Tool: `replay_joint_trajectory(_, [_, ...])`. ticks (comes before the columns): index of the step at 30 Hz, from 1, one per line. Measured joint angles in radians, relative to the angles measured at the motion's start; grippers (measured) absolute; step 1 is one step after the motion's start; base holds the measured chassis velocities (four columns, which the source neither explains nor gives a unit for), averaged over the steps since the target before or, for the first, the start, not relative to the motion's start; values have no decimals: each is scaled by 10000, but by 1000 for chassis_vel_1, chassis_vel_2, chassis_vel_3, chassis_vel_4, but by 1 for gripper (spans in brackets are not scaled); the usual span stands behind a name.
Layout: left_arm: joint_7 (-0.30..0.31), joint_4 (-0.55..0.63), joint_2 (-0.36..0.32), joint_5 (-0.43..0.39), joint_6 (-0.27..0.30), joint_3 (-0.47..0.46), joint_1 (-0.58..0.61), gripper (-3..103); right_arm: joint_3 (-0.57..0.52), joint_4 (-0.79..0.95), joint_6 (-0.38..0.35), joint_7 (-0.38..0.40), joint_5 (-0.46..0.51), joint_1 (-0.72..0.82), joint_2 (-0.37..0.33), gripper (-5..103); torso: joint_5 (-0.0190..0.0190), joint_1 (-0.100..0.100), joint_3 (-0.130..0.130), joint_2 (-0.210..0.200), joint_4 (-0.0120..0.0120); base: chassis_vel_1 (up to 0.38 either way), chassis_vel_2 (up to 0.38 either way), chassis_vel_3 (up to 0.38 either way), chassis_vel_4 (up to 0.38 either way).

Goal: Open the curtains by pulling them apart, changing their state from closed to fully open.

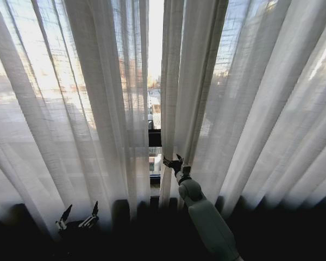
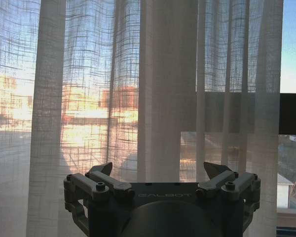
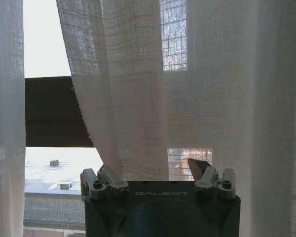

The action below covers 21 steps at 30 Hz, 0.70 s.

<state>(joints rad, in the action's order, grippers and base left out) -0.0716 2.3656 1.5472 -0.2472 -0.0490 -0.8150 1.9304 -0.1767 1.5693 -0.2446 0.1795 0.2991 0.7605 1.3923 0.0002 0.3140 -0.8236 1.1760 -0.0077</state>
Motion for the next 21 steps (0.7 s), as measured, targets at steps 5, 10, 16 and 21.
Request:
replay_joint_trajectory(5, [0,6,4,7,0,37,-22,100,16,95,7,6,-12,10,-93,62,0,0,0,0,0,0,0,0,0])
replay_joint_trajectory(10, [0,14,-29,7,-9,31,17,100,16,231,7,32,8,64,-139,41,0,0,1,0,0,0,0,0,0])
replay_joint_trajectory(16, [0,43,-60,-6,-21,21,7,100,-11,349,7,111,48,98,-186,19,0,0,1,1,0,0,0,0,0])
replay_joint_trajectory(21, [0,44,-63,-23,-33,22,-16,100,-14,408,7,184,102,94,-269,3,0,0,1,1,0,0,0,0,0])
